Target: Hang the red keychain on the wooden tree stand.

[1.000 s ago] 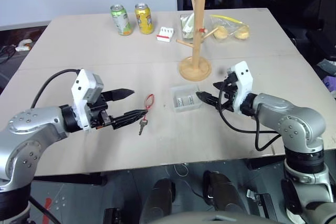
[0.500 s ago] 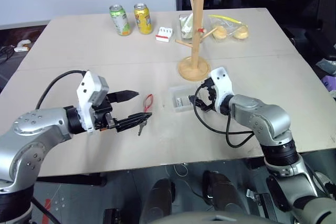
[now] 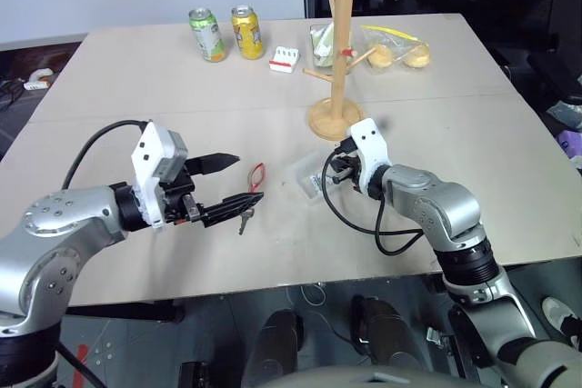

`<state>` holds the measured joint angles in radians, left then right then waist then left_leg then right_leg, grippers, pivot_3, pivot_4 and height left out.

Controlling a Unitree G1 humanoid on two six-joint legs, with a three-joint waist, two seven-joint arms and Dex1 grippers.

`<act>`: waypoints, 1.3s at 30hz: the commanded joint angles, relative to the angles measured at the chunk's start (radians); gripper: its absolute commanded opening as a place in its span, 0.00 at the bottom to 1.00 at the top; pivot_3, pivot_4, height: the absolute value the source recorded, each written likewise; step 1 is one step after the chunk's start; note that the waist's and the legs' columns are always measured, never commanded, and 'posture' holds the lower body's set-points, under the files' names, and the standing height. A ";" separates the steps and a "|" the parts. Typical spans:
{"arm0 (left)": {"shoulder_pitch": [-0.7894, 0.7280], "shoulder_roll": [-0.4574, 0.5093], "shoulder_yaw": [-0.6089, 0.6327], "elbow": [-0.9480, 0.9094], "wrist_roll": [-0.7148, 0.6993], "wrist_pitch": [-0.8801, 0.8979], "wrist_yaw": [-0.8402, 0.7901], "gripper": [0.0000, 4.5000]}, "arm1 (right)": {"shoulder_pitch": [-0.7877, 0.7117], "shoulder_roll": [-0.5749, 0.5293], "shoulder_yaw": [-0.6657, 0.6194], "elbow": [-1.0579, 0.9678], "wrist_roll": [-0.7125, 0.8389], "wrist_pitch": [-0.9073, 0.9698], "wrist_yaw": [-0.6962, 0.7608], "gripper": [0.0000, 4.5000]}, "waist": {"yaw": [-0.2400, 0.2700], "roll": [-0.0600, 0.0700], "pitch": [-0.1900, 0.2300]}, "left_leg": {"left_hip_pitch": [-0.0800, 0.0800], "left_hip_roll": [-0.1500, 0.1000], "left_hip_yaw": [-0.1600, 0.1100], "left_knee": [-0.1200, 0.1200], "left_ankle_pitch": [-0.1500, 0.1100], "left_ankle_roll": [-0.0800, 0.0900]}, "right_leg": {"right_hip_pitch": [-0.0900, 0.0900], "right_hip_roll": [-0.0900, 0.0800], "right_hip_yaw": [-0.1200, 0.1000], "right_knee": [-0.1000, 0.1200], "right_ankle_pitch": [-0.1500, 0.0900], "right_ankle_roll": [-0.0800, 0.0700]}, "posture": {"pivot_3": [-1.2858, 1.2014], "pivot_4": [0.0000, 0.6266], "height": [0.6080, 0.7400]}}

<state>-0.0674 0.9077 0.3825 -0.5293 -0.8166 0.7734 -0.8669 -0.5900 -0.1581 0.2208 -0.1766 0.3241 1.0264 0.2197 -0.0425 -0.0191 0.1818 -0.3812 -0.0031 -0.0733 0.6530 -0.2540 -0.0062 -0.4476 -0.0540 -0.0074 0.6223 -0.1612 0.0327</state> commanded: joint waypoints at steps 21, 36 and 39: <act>-0.394 -0.211 -0.368 0.165 0.105 -0.074 0.017 1.00 | -0.291 -0.254 -0.372 0.541 -0.045 -0.236 0.060 0.00 | -0.001 0.000 0.000 | 0.000 -0.001 0.003 0.000 0.000 0.000 | 0.000 0.002 0.006 0.000 0.002 0.003 | 0.52 0.24 1.00; -0.512 -0.301 -0.419 0.304 0.207 -0.140 -0.029 1.00 | -0.578 -0.308 -0.491 1.255 -0.101 -0.605 -0.006 0.00 | -0.014 -0.001 0.001 | 0.001 -0.002 0.013 -0.001 -0.001 0.003 | 0.000 0.003 0.018 -0.002 0.004 0.002 | 0.52 0.24 1.00; -0.513 -0.305 -0.412 0.307 0.216 -0.145 -0.028 1.00 | -0.589 -0.305 -0.483 1.291 -0.119 -0.642 -0.010 0.17 | -0.018 -0.001 0.001 | 0.001 -0.002 0.013 -0.001 -0.001 0.003 | 0.000 0.004 0.021 -0.002 0.004 0.003 | 0.52 0.24 1.00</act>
<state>-0.5620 0.6014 -0.0445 -0.2109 -0.6061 0.6484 -0.8909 -1.1388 -0.4513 -0.2527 1.1239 0.2078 0.4230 0.2091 -0.0601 -0.0197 0.1825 -0.3801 -0.0053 -0.0606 0.6518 -0.2553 -0.0036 -0.4479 -0.0493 0.0142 0.6201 -0.1568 0.0357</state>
